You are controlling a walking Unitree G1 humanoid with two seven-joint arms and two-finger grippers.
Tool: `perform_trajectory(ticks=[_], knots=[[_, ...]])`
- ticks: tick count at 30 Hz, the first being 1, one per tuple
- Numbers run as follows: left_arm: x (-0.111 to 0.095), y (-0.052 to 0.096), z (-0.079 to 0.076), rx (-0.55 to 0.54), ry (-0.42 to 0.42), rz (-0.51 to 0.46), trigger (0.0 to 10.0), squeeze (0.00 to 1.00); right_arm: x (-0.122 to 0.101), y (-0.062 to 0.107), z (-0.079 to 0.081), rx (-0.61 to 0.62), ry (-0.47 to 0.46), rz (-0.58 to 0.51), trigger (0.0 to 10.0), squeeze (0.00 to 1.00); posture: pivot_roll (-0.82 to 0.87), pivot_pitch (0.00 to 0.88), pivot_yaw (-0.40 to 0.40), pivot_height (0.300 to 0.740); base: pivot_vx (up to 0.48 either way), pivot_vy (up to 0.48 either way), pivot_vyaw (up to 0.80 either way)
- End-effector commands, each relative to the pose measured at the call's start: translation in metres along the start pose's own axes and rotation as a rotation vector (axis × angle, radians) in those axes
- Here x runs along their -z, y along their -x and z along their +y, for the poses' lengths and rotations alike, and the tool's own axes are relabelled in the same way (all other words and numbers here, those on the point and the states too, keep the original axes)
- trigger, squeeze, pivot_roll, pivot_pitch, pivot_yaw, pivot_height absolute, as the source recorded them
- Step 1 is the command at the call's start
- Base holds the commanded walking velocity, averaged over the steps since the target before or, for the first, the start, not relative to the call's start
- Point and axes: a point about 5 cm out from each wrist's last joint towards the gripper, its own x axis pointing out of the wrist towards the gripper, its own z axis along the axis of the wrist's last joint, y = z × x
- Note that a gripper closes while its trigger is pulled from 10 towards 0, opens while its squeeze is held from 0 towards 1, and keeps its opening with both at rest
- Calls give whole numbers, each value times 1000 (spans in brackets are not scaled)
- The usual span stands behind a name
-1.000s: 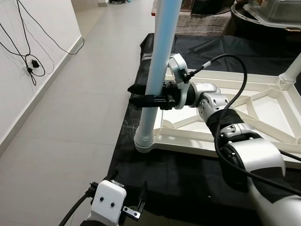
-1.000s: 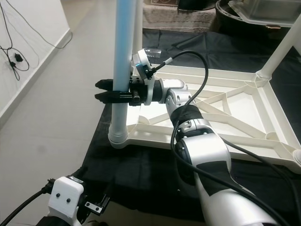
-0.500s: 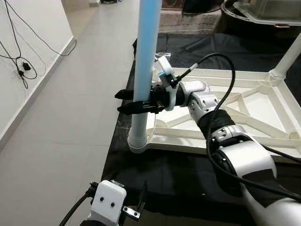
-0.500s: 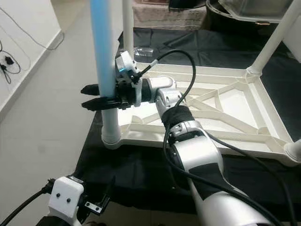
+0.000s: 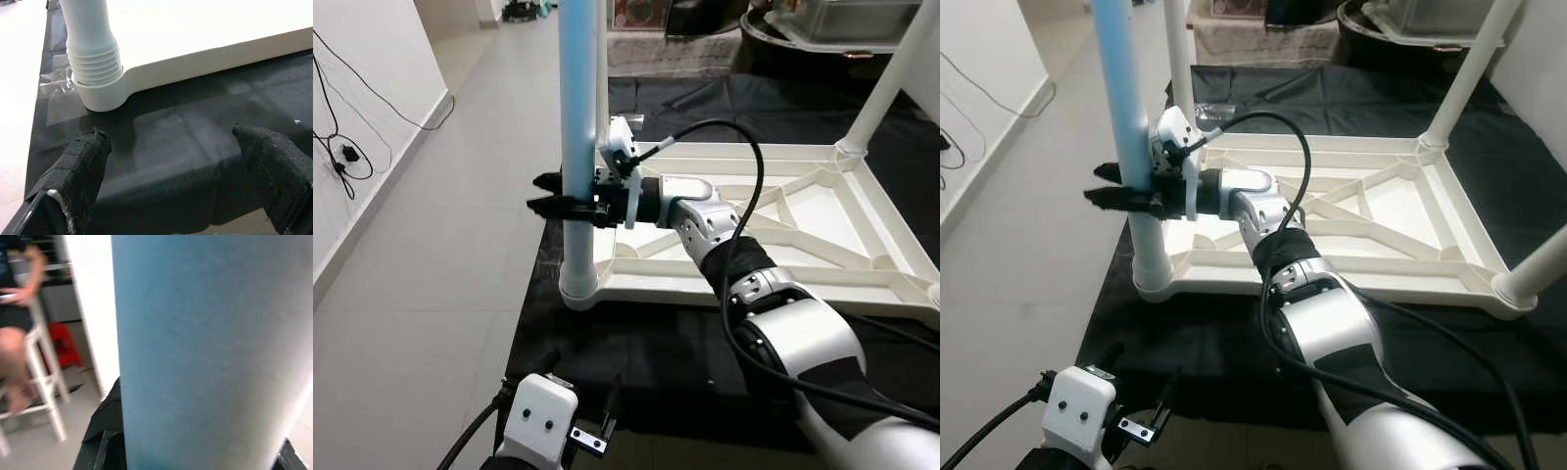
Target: Building children table
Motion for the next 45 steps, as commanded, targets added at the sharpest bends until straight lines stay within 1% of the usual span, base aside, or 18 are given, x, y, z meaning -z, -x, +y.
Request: perform_trajectory(ticks=[1,2,3,6,8,10,14,15,16,18,22,24,28,33,39,42,43,45], knots=[[6,1,-1,1,-6,22,10000,0,32,9,-3,101,-39,148,10000,0,138,192,-42,740,0,0,0],[6,0,-1,0,-6,23,10000,0,32,13,-15,341,-51,137,10000,0,133,185,-38,740,0,0,0],[6,0,-1,0,-6,23,10000,0,32,13,-15,341,-51,137,10000,0,133,185,-38,740,0,0,0],[7,0,0,-1,-6,23,10000,0,29,19,-25,565,-30,111,10000,0,132,181,-39,740,0,0,0],[7,0,0,-1,-6,23,10000,0,29,19,-25,565,-30,111,10000,0,132,181,-39,740,0,0,0],[8,0,1,-5,-4,23,10000,0,26,21,-29,755,-74,65,10000,0,128,172,-35,740,0,0,0],[8,-1,2,-7,-4,24,10000,0,25,22,-31,851,-87,31,10000,0,128,172,-35,740,0,0,0],[9,-1,3,-9,-3,25,10000,0,25,28,-30,1040,-53,-35,10000,0,130,165,-33,740,0,0,0],[9,-1,3,-9,-3,25,10000,0,25,28,-30,1040,-53,-35,10000,0,130,165,-33,740,0,0,0],[10,-2,4,-11,-5,24,10000,0,32,37,-28,1201,-29,-17,10000,0,129,164,-34,740,0,0,0],[10,-3,5,-14,-7,23,10000,0,34,43,-29,1336,-17,29,10000,0,130,165,-35,740,0,0,0],[10,-4,6,-17,-7,23,10000,0,34,49,-32,1511,-32,61,10000,0,131,167,-35,740,0,0,0],[10,-4,7,-20,-7,23,10000,0,32,55,-36,1638,-36,84,10000,0,136,168,-36,740,0,0,0],[10,-4,8,-26,-9,19,10000,0,22,81,-42,1995,127,278,10000,0,140,169,-38,740,0,0,0],[10,-5,9,-26,-12,18,10000,0,17,96,-39,2177,201,288,10000,0,139,171,-43,740,0,0,0],[10,-5,9,-26,-12,18,10000,0,27,94,-37,2174,89,289,10000,0,139,171,-43,740,0,0,0],[10,-6,10,-26,-12,18,10000,0,37,91,-36,2141,-22,292,10000,0,140,173,-37,740,0,0,0],[10,-6,10,-26,-12,18,10000,0,44,87,-35,2112,-123,293,10000,0,140,173,-37,740,0,0,0]])
